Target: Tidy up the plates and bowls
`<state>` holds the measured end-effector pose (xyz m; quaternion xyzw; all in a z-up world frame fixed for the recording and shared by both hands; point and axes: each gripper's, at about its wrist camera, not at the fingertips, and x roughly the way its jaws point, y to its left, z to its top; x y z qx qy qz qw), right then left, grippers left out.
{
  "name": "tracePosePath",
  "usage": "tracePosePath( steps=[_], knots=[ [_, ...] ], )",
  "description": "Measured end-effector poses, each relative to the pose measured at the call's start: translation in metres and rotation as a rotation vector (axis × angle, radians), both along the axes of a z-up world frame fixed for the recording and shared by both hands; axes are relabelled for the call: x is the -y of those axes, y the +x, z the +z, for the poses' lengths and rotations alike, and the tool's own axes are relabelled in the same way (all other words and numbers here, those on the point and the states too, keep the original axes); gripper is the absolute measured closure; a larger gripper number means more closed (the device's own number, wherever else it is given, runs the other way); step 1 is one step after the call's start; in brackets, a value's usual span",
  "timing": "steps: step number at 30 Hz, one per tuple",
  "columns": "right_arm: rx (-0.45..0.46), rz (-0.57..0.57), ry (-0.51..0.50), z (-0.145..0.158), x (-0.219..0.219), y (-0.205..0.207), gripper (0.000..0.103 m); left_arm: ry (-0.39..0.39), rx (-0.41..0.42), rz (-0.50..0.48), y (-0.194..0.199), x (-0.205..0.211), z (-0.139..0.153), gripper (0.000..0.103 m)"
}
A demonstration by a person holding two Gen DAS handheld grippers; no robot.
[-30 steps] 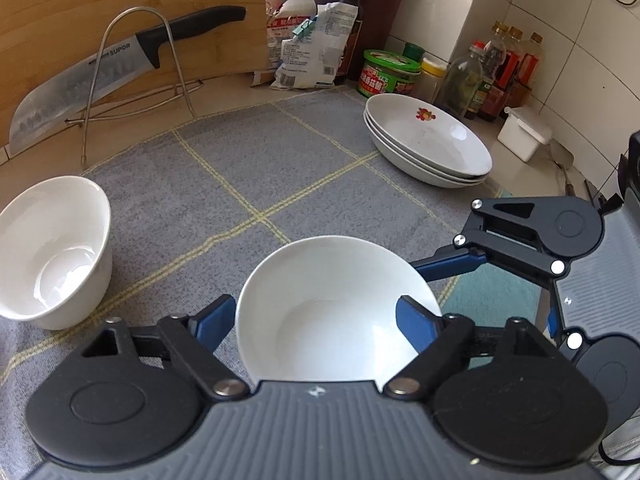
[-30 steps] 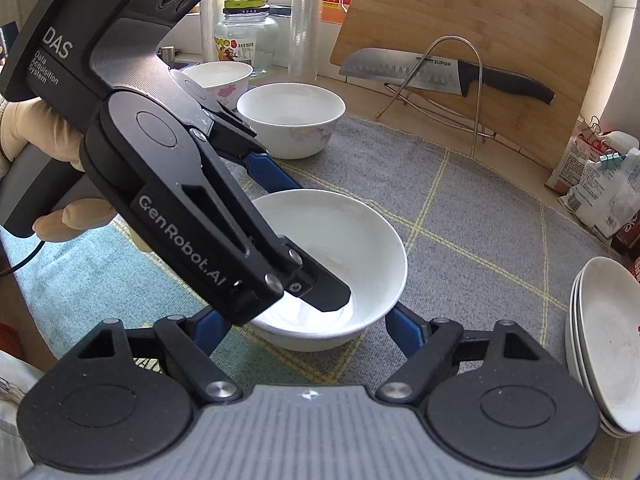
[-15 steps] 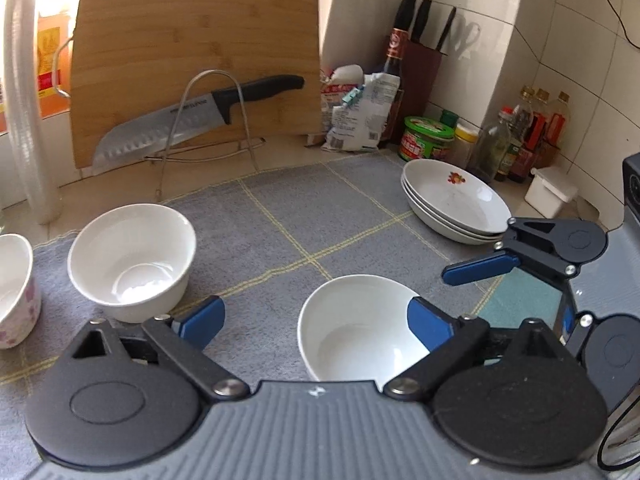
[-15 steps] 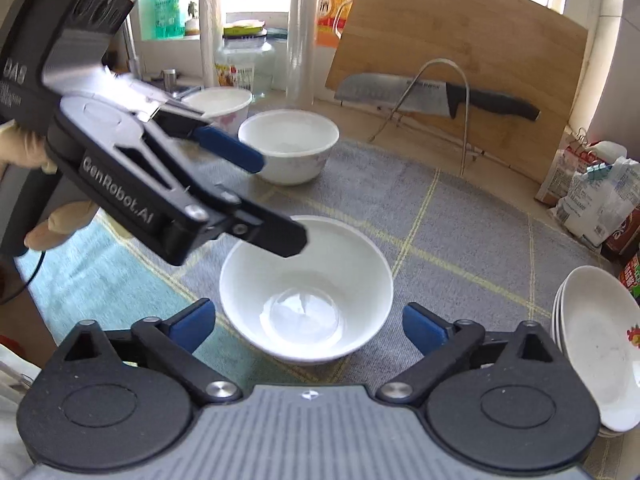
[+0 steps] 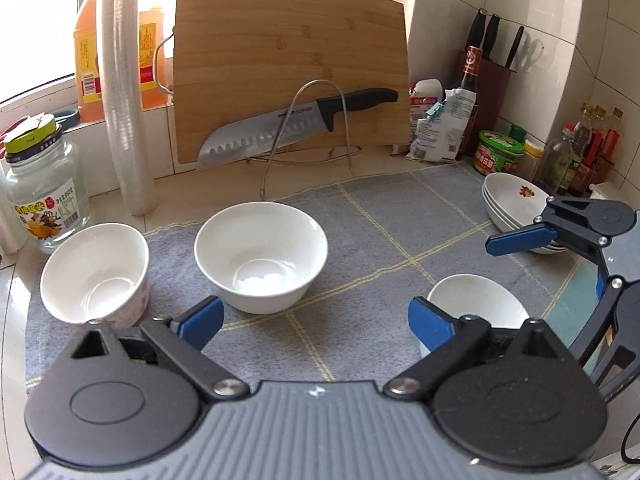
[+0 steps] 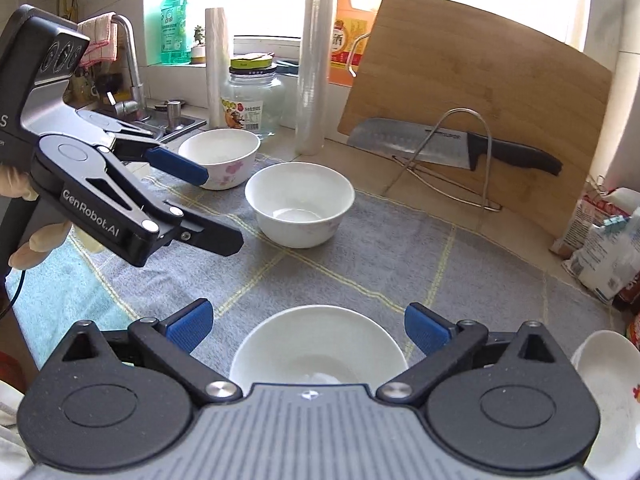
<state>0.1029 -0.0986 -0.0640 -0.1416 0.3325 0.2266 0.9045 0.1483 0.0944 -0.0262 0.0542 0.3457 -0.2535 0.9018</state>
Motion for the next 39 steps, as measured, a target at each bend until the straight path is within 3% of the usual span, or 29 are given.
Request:
tracePosePath(
  steps=[12, 23, 39],
  knots=[
    [0.021, 0.007, -0.023, -0.002, -0.033, 0.045, 0.000, 0.030, -0.013, -0.038, 0.062, -0.018, -0.001, 0.005],
    [-0.057, 0.019, -0.058, -0.013, -0.051, 0.090, 0.000, 0.071, -0.045, -0.085, 0.115, -0.003, -0.016, 0.005],
    [-0.137, 0.050, -0.070, -0.031, -0.065, 0.126, 0.002, 0.086, -0.114, -0.137, 0.141, 0.005, -0.033, 0.024]
  ],
)
